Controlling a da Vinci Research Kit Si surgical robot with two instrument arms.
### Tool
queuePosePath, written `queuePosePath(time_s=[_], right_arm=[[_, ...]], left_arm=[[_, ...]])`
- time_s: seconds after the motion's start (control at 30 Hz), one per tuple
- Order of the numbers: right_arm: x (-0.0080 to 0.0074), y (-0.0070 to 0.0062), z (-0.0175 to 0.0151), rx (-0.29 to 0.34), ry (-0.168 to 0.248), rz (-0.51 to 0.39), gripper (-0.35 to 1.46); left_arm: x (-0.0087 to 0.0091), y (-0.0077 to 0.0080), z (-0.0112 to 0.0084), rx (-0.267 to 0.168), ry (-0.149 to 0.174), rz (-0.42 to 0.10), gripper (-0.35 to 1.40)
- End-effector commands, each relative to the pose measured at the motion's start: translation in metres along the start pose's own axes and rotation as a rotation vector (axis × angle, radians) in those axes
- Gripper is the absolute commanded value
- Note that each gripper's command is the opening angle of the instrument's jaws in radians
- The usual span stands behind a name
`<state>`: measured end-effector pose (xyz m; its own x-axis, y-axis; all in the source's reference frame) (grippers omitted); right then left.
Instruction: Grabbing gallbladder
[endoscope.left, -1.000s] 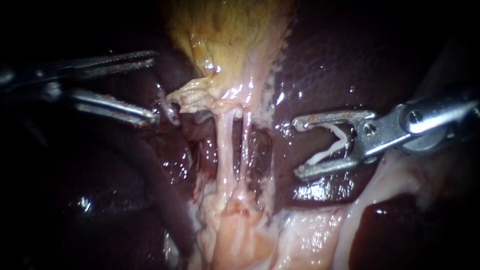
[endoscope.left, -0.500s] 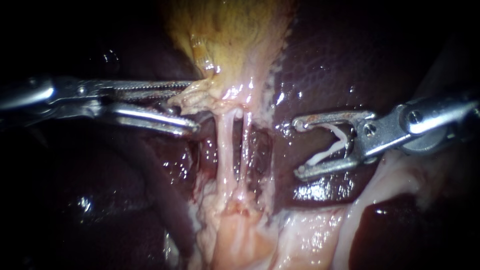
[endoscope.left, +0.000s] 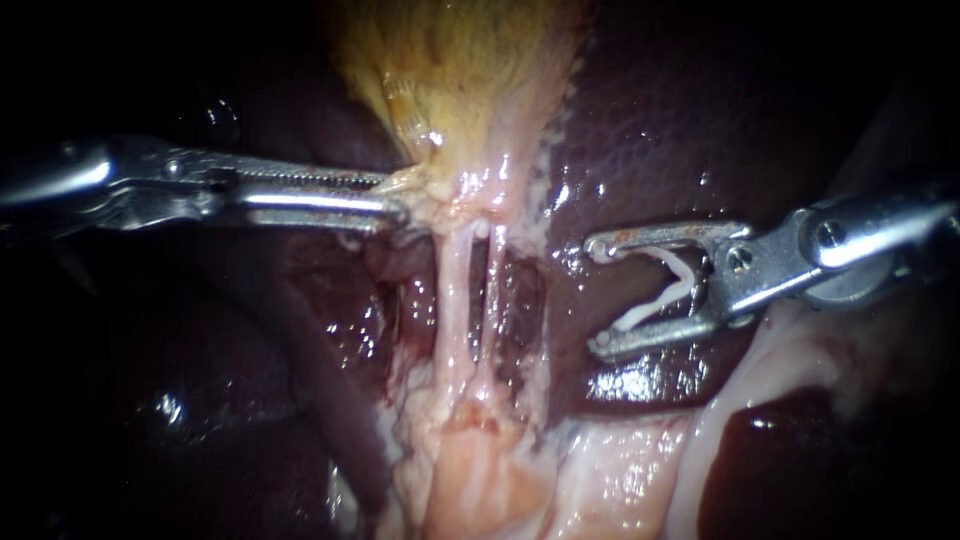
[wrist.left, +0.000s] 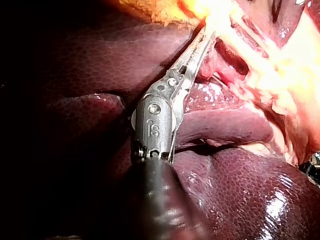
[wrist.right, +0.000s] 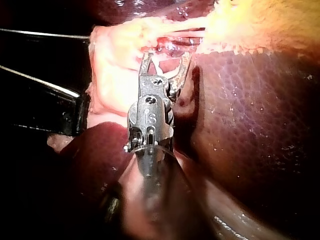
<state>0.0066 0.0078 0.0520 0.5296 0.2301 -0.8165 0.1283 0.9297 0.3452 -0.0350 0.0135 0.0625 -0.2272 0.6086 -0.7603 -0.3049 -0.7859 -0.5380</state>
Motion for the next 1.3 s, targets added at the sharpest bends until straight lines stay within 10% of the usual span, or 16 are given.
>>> queuePosePath(time_s=[0.03,0.37,0.93,1.3], right_arm=[[0.0000,0.0000,0.0000,0.000,0.000,0.000,0.44],[0.0000,0.0000,0.0000,0.000,0.000,0.000,0.44],[-0.0001,0.0000,-0.0003,0.001,0.000,0.000,0.44],[-0.0001,0.0000,-0.0003,0.001,0.000,0.000,0.44]], left_arm=[[0.0000,0.0000,0.0000,-0.002,-0.003,-0.001,-0.35],[0.0007,0.0005,-0.0012,-0.002,-0.004,-0.075,-0.35],[0.0082,0.0019,-0.0094,0.004,0.039,-0.138,-0.35],[0.0083,0.0020,-0.0095,0.008,0.045,-0.139,-0.35]])
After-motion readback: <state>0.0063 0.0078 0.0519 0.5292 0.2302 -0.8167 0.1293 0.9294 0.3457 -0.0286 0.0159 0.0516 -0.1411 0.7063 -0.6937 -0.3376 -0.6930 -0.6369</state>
